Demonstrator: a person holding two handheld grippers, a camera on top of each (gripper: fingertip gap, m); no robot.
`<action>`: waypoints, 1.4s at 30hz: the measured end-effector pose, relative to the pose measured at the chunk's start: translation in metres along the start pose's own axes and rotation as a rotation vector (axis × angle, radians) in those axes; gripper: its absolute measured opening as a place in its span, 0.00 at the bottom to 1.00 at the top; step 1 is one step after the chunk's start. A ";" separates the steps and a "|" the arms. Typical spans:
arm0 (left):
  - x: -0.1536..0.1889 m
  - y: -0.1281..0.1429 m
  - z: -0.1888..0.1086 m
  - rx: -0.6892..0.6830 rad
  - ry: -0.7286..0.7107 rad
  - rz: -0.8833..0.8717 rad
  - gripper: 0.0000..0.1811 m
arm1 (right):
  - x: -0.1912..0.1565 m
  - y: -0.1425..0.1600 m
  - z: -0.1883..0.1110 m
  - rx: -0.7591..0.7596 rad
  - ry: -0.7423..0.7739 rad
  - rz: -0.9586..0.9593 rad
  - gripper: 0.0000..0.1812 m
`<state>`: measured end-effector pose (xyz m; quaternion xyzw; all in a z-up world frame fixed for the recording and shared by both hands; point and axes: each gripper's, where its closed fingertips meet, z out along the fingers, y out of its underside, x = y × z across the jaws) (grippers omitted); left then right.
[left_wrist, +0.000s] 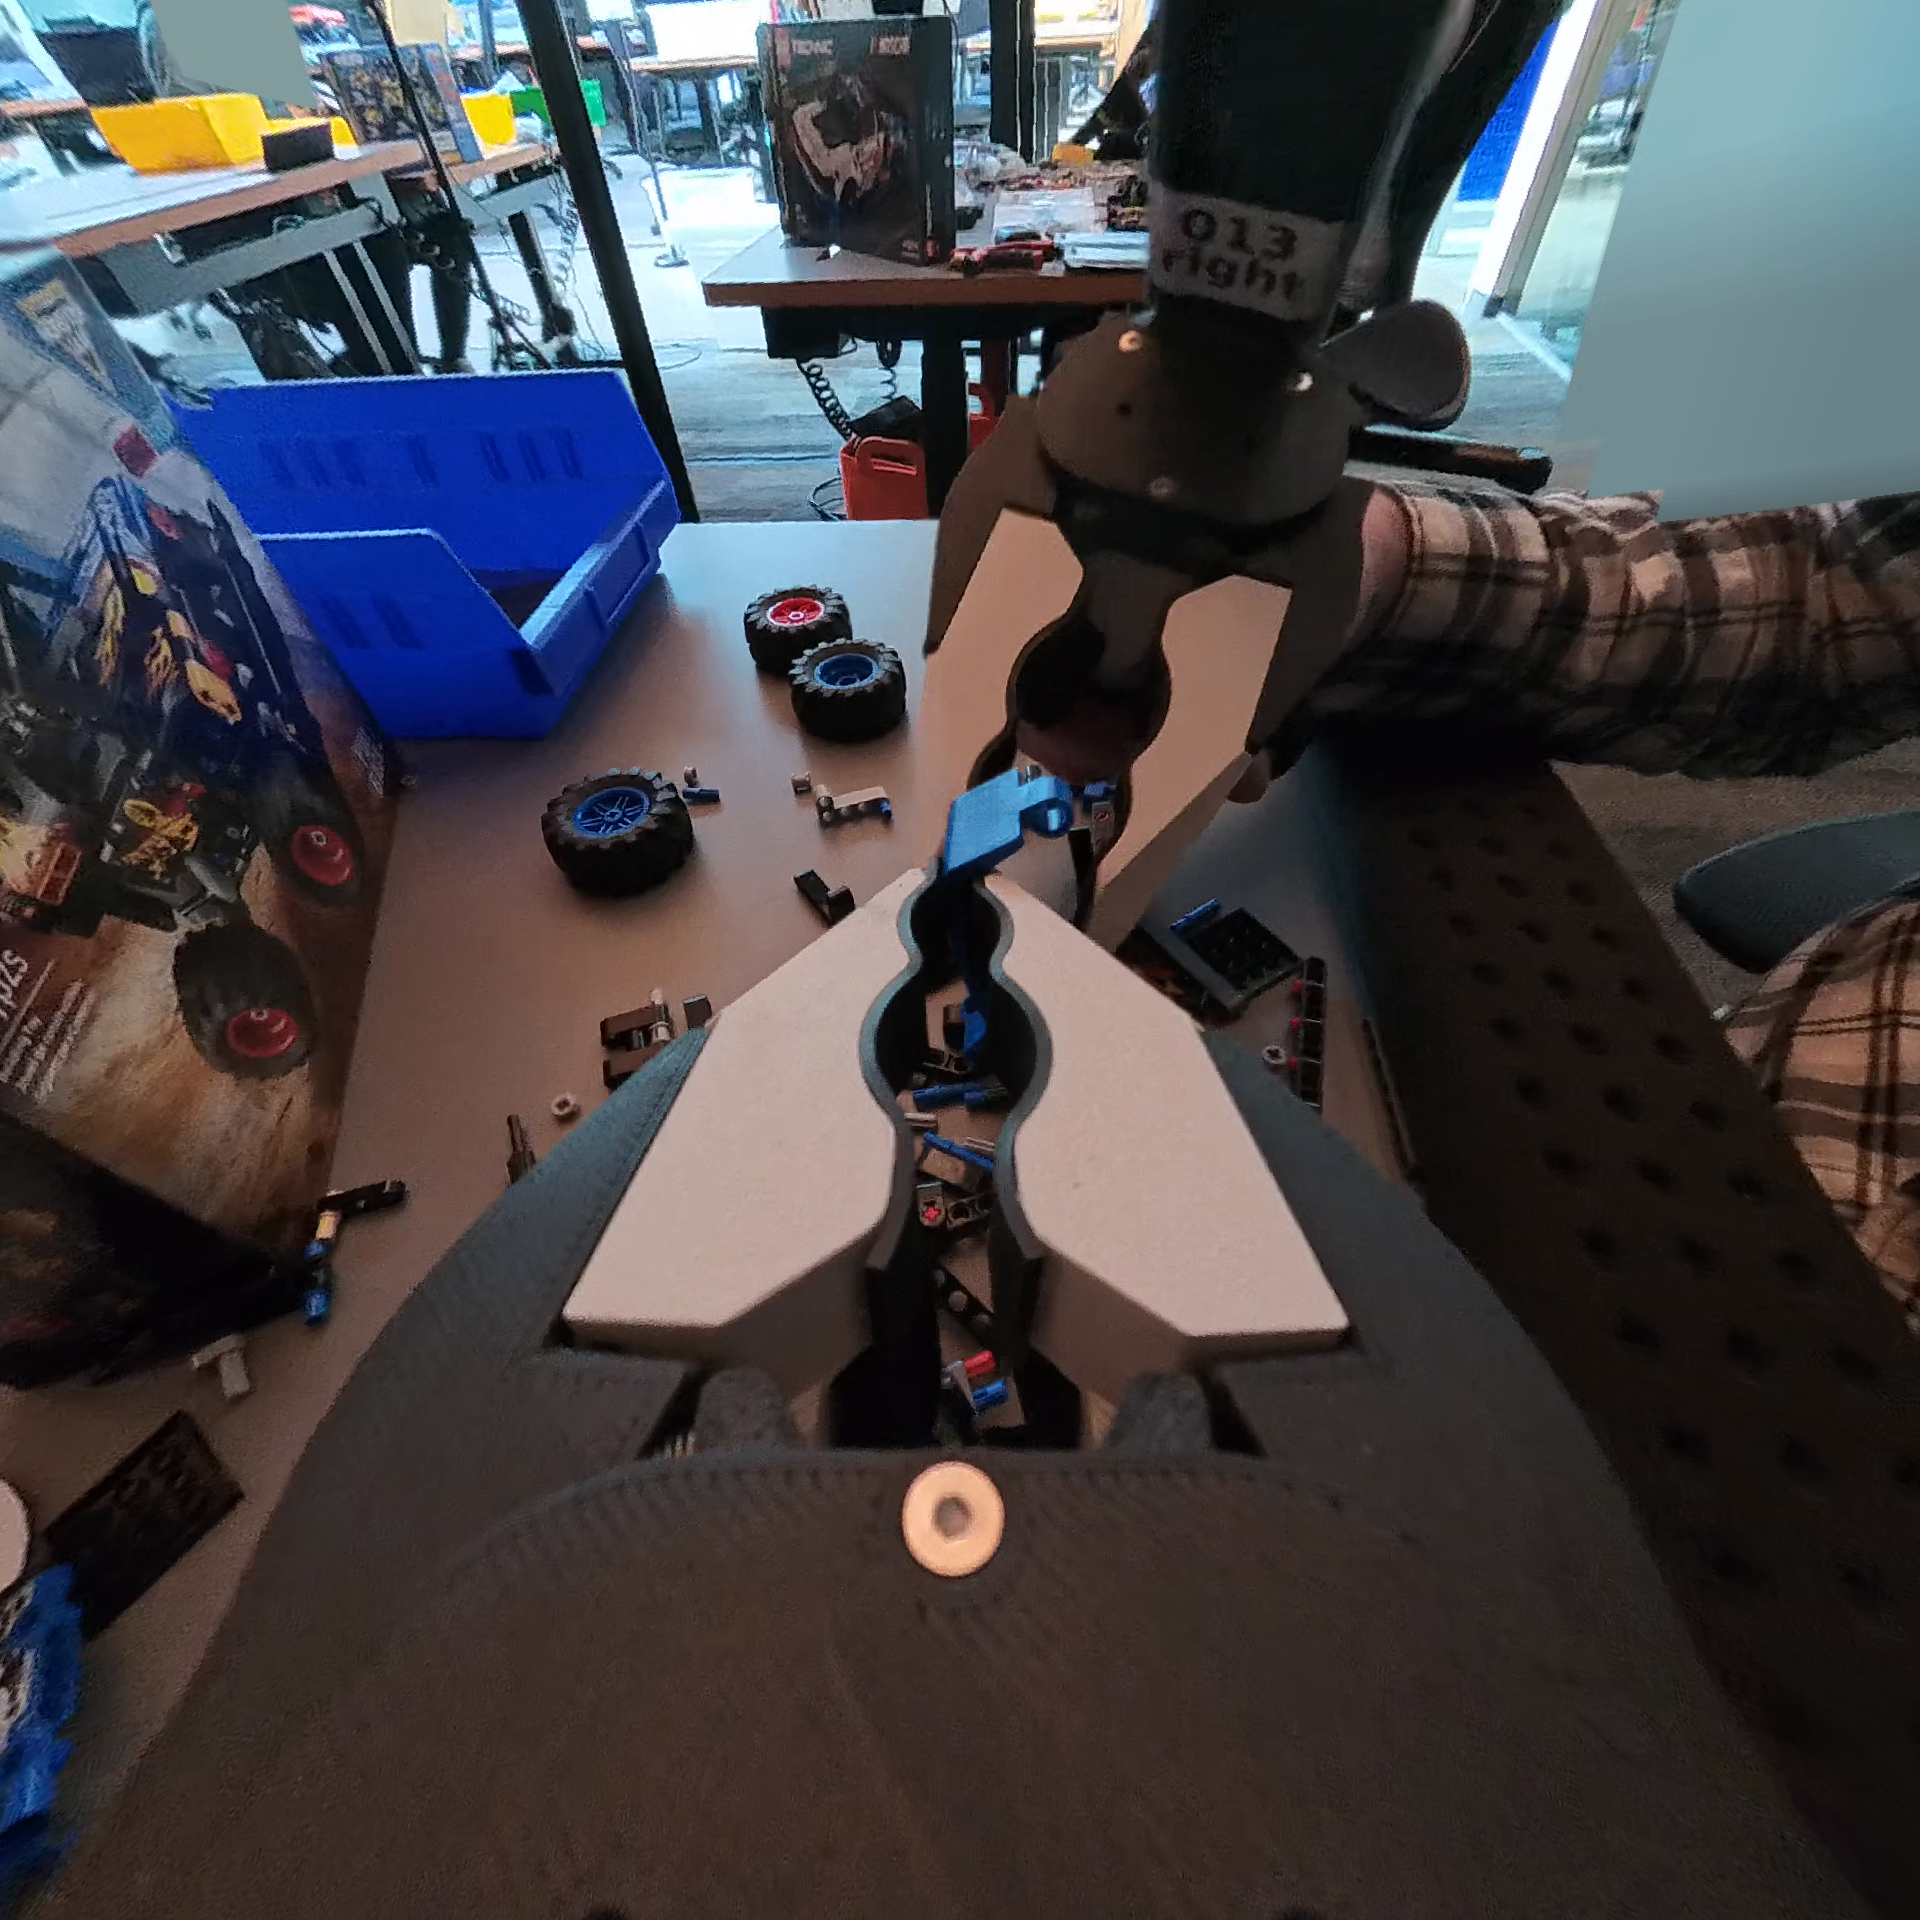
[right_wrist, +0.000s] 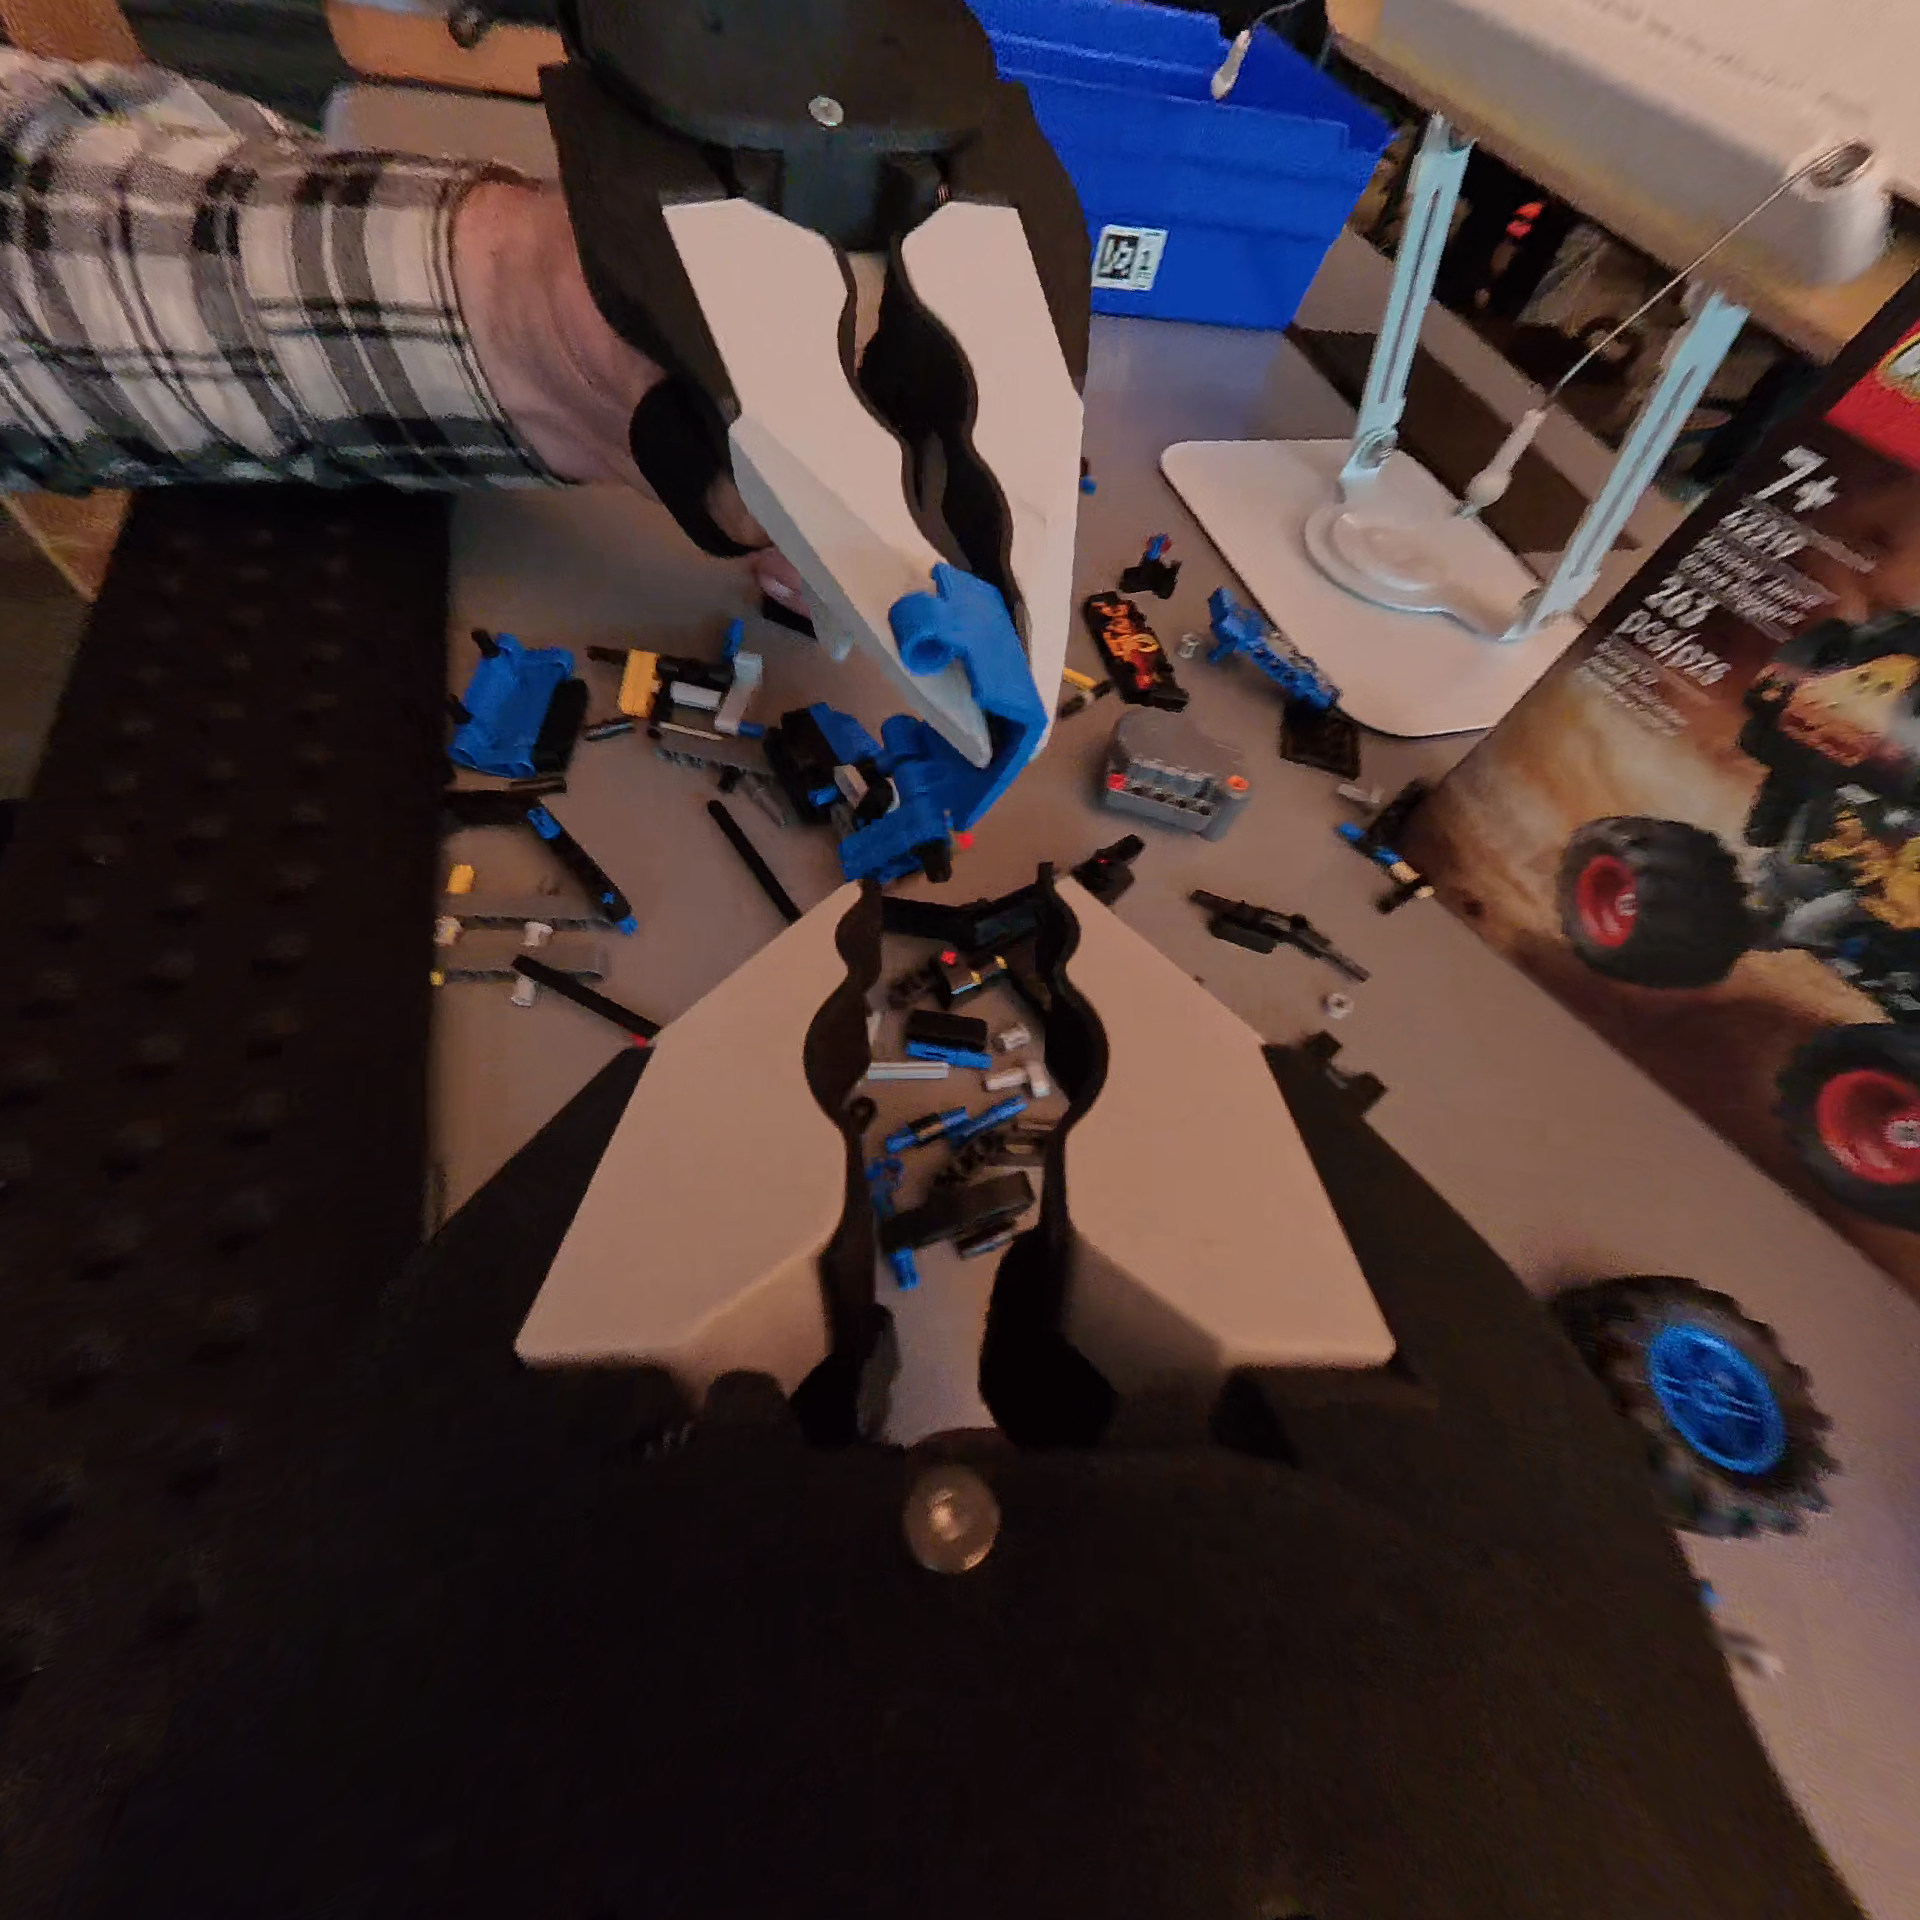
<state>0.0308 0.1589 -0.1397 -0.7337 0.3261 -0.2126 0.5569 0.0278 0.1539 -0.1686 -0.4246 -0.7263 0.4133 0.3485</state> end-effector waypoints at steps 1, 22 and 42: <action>0.001 -0.002 0.001 0.007 -0.004 0.012 0.00 | -0.001 0.000 0.002 0.004 -0.023 0.032 0.14; 0.005 -0.013 -0.006 0.051 -0.068 0.179 0.05 | -0.011 -0.023 -0.005 0.208 -0.282 0.327 0.03; 0.022 -0.013 -0.014 0.019 0.042 0.201 0.00 | -0.018 -0.031 -0.018 0.266 -0.244 0.167 0.03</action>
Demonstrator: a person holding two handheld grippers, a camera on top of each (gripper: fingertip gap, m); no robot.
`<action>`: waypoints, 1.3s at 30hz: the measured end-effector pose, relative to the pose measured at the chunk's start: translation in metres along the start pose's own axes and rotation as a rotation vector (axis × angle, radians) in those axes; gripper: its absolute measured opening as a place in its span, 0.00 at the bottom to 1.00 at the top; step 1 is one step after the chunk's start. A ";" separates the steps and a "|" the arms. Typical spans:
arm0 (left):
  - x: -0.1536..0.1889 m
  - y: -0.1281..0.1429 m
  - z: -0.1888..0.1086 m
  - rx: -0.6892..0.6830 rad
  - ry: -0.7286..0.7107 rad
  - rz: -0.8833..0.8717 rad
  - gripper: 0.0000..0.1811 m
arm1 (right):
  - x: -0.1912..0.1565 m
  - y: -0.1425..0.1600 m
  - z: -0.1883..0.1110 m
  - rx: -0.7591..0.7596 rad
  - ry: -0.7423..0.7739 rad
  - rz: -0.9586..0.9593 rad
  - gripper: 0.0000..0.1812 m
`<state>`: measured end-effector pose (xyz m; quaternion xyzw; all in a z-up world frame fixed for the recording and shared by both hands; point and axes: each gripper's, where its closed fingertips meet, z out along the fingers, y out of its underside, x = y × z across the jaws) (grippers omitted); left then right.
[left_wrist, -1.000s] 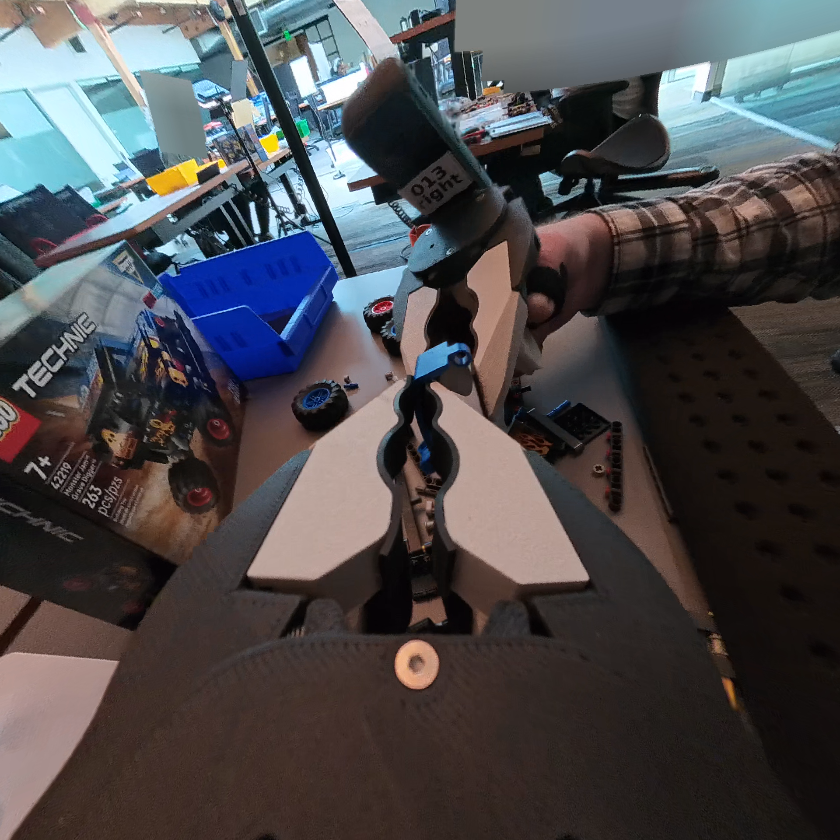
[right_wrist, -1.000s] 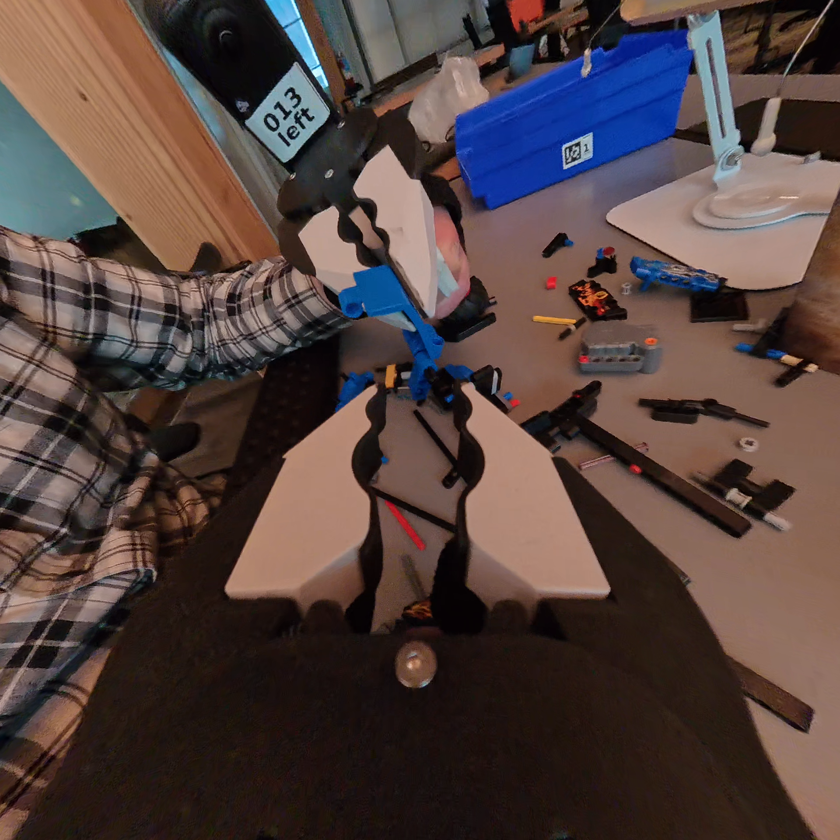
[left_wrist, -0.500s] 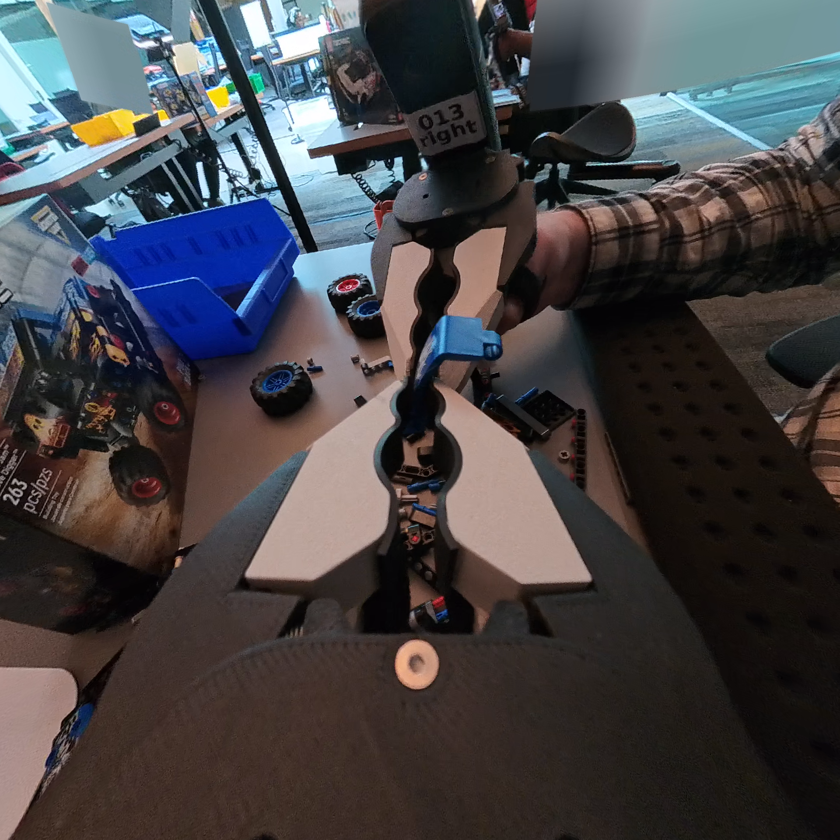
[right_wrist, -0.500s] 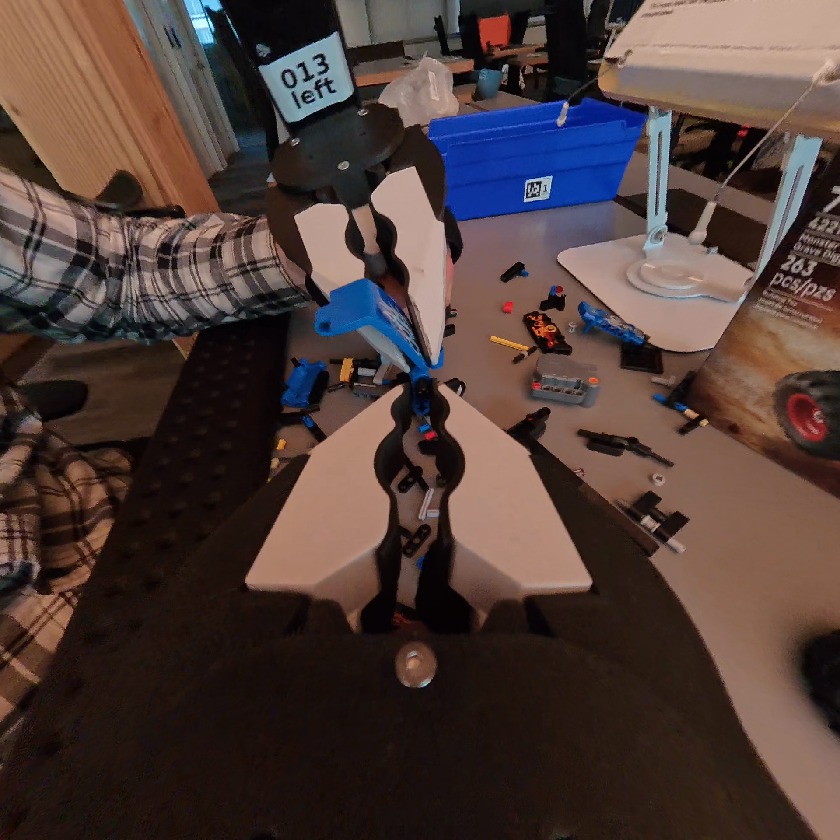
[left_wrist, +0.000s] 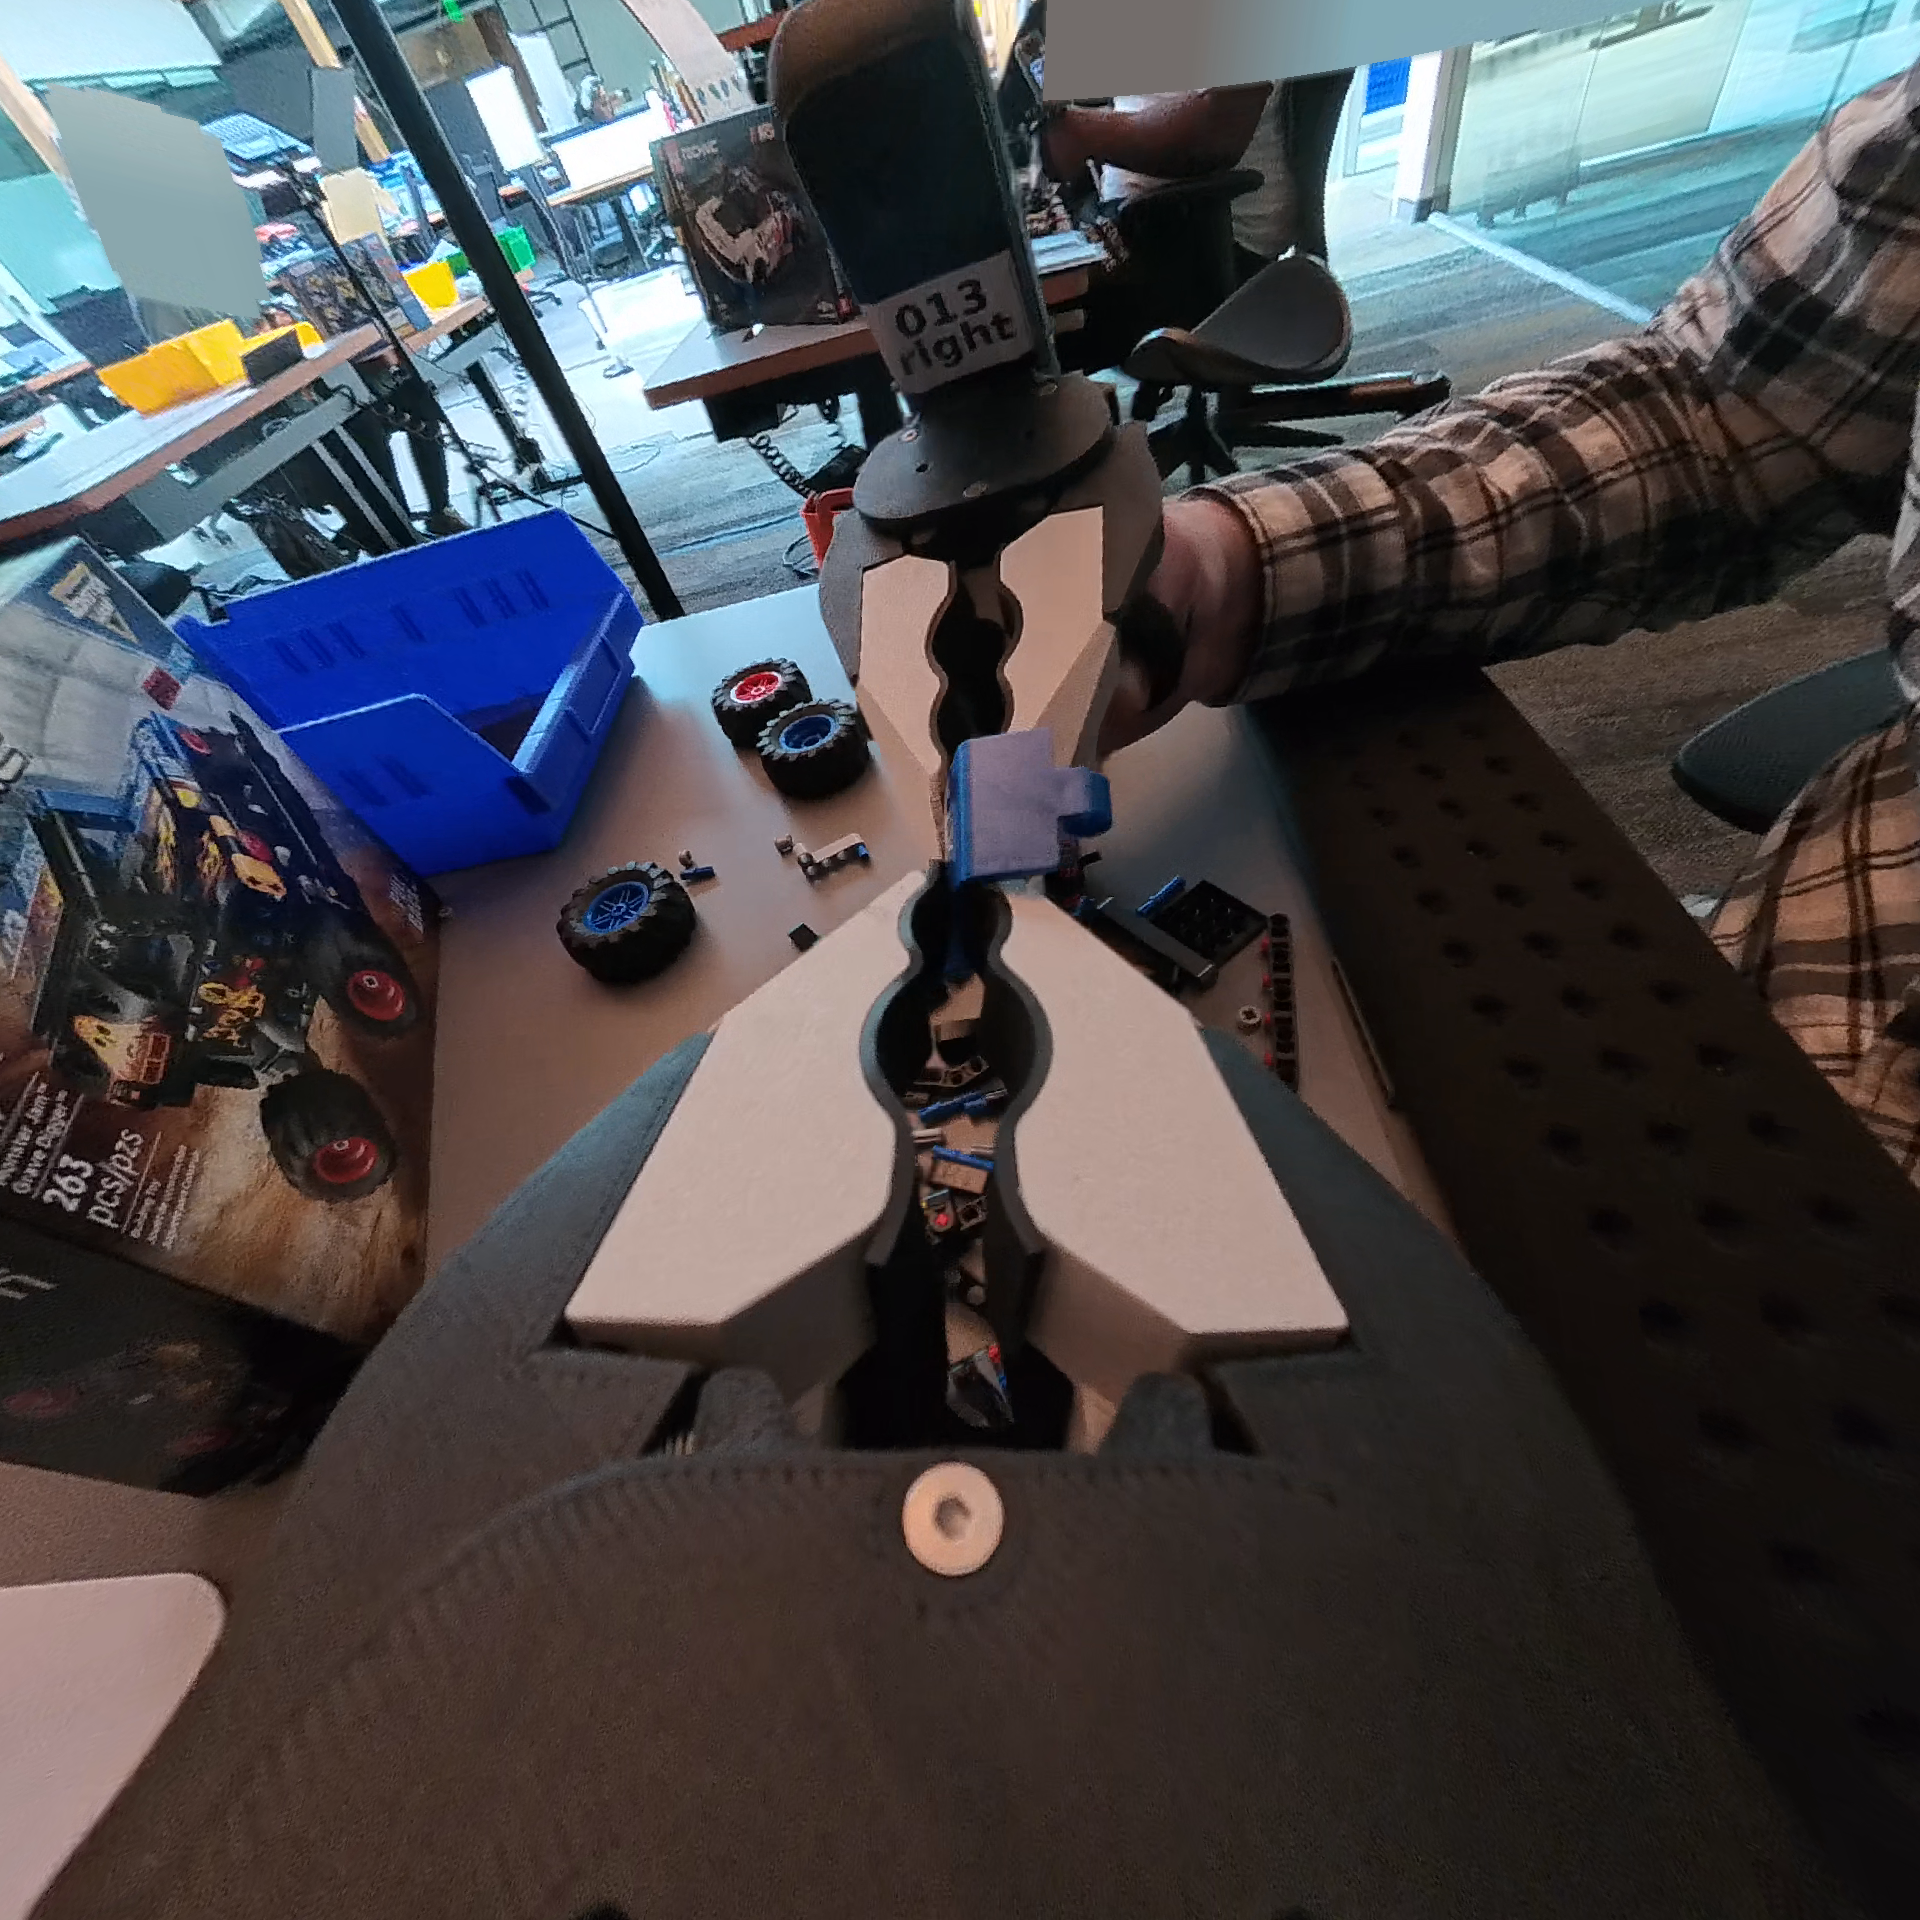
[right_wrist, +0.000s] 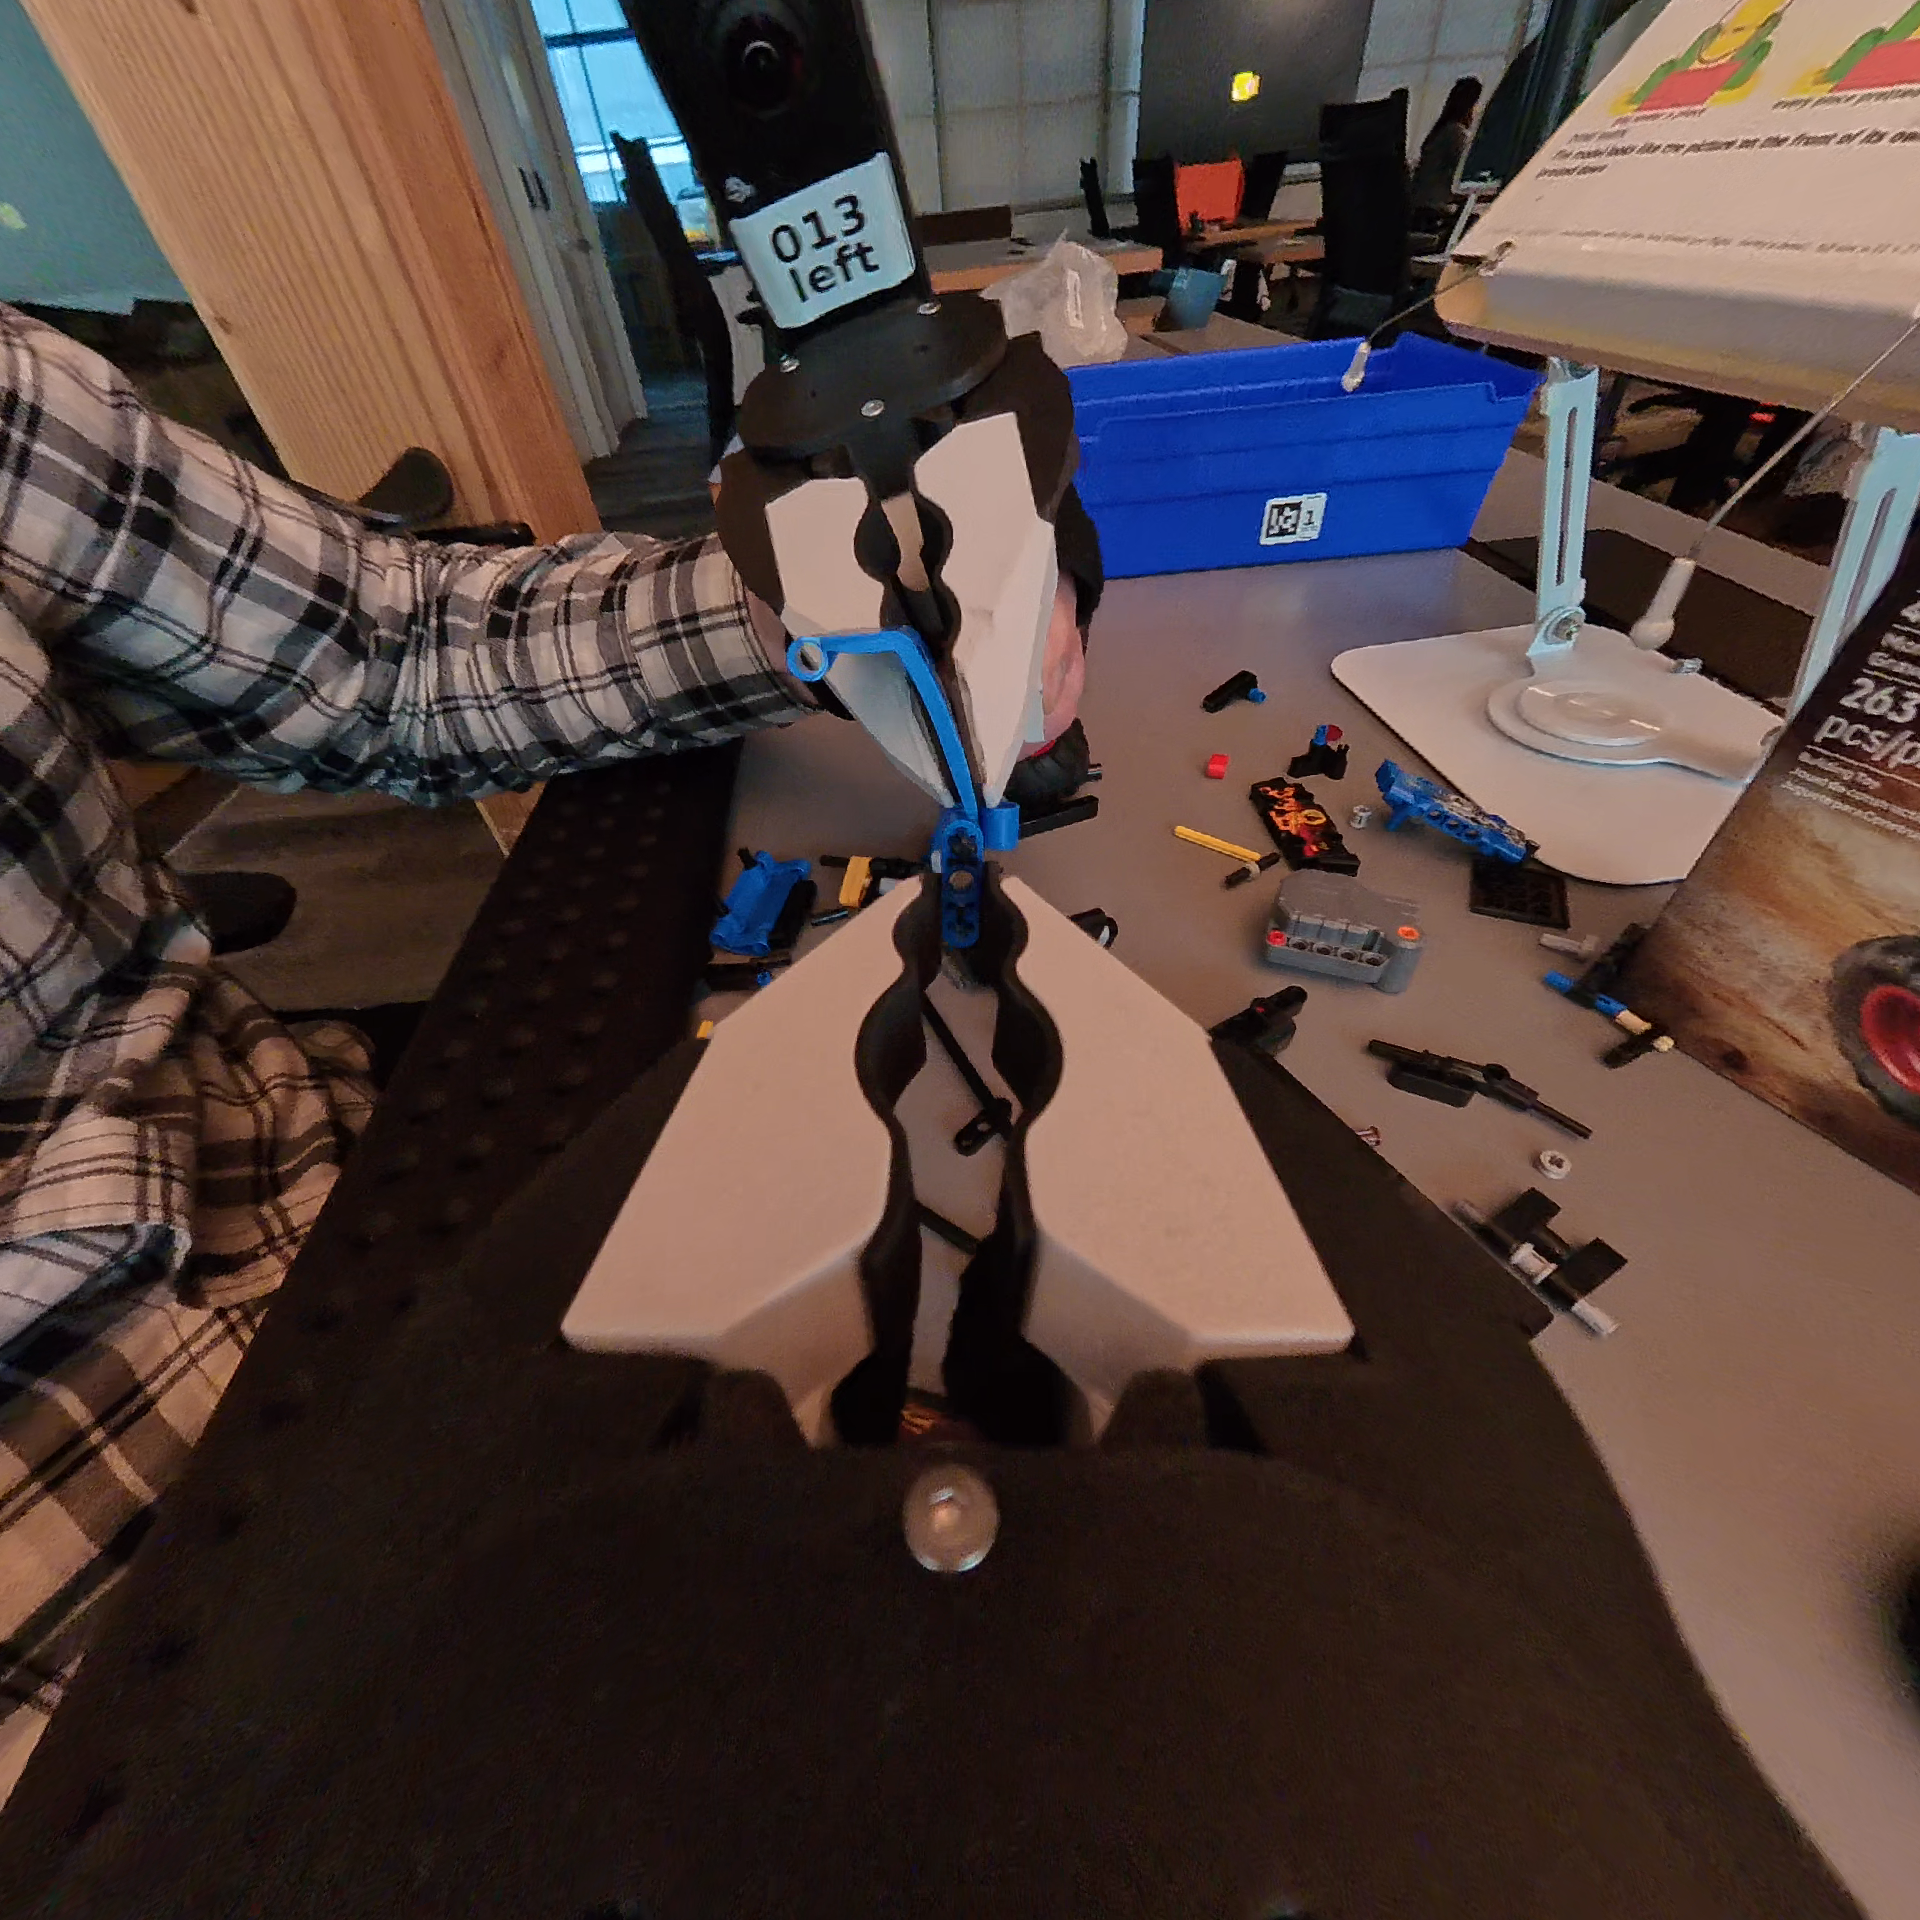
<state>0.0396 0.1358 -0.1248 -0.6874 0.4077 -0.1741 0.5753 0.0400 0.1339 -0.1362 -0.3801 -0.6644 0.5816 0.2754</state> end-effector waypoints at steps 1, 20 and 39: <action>-0.002 0.000 0.001 -0.006 -0.012 0.005 0.00 | 0.002 0.000 0.000 0.004 0.007 0.010 0.03; 0.000 0.013 0.010 -0.087 -0.051 0.105 0.00 | 0.006 0.006 0.006 -0.039 0.054 -0.020 0.03; -0.012 0.004 -0.021 -0.043 -0.095 0.108 0.00 | 0.012 -0.017 -0.032 0.156 0.021 0.019 0.02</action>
